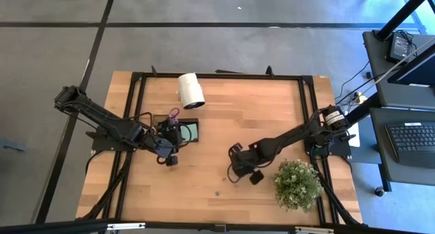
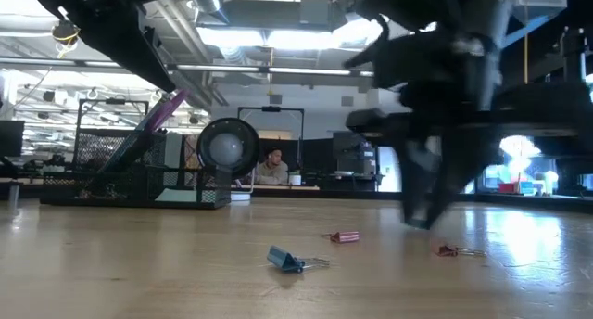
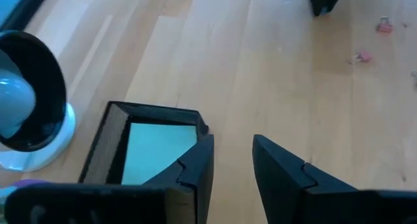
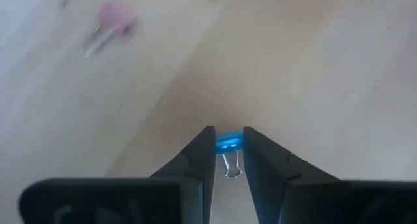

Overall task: Pick and place office supplies into organizer
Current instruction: Put the blue binder clip into the black desk organizer

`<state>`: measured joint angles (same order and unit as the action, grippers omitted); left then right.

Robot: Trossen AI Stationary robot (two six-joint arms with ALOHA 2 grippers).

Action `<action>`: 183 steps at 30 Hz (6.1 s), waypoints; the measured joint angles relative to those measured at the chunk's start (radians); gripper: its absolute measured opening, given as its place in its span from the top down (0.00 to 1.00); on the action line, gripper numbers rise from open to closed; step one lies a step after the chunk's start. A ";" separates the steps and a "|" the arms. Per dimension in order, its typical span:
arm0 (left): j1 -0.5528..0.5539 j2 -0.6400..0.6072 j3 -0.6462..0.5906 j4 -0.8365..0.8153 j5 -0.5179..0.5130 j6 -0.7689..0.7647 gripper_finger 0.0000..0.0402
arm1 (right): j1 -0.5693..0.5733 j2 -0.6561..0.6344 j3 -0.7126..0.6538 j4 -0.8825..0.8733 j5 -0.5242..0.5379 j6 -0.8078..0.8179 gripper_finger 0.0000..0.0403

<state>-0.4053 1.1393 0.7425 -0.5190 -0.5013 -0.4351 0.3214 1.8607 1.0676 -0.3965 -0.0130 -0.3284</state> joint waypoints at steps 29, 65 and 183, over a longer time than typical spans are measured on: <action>0.000 -0.003 0.000 -0.153 0.113 0.006 0.76 | -0.148 0.063 0.220 0.560 -0.022 0.062 0.86; -0.040 -0.239 0.002 -0.167 0.084 0.027 0.78 | -0.205 0.666 0.828 0.474 -0.068 0.168 0.86; 0.046 0.477 0.201 -0.324 0.473 -0.641 0.58 | -0.233 -0.630 -0.480 0.589 0.275 0.348 0.62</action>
<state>-0.3591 1.6165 0.9436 -0.8434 -0.0283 -1.0757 0.0879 1.2308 0.5877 0.1925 0.2615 0.0193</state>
